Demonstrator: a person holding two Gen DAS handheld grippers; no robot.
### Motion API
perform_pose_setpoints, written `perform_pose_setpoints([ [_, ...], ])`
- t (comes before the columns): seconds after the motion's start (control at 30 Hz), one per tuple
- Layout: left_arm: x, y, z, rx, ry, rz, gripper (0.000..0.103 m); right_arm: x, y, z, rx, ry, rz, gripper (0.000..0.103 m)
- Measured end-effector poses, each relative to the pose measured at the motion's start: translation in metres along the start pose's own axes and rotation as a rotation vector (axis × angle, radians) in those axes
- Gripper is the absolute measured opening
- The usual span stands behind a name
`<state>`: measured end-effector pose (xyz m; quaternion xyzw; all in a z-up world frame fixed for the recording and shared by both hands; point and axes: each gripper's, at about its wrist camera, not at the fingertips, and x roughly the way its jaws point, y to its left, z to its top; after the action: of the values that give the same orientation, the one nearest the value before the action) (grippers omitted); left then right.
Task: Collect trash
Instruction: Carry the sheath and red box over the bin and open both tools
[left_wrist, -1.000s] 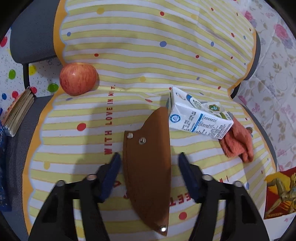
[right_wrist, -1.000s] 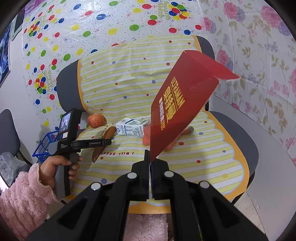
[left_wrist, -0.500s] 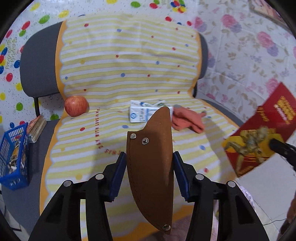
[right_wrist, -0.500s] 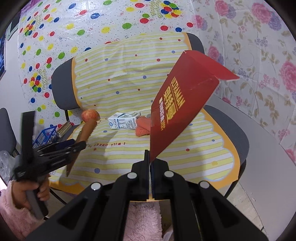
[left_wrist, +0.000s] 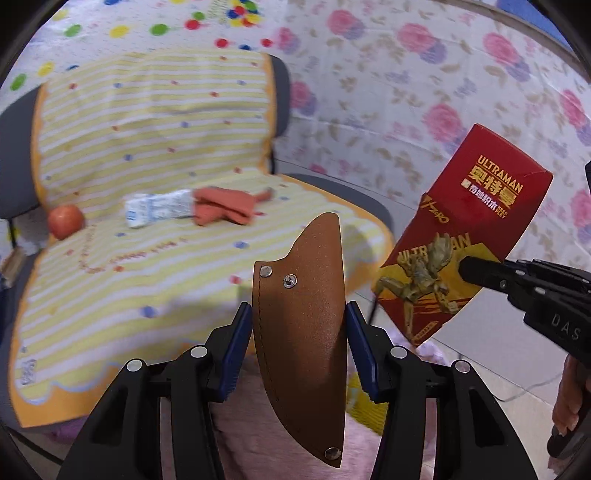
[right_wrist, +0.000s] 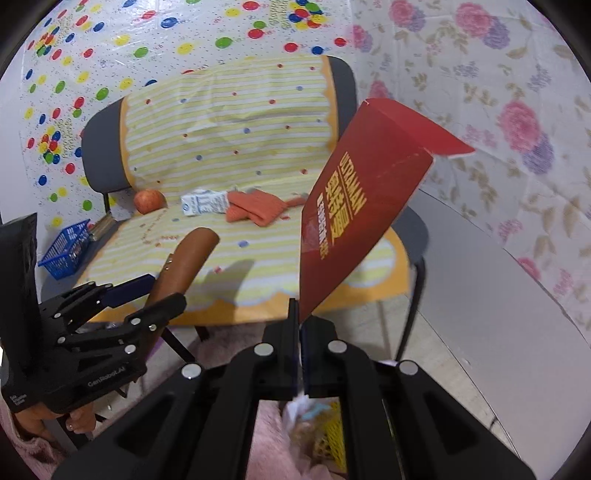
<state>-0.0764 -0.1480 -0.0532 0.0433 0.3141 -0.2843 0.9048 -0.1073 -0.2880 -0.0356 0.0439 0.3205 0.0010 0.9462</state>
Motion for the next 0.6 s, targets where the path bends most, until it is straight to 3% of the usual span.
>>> perform_pose_setpoints([
  [0.27,0.021,-0.075,-0.006,0.132,0.034,-0.167,0.052,-0.031,-0.041,-0.046,0.058,0.059,-0.14,0.002],
  [0.6,0.057,-0.095,-0.008,0.097,0.137,-0.275,0.053,-0.028,-0.073,-0.08,0.139,0.123,-0.176,0.002],
])
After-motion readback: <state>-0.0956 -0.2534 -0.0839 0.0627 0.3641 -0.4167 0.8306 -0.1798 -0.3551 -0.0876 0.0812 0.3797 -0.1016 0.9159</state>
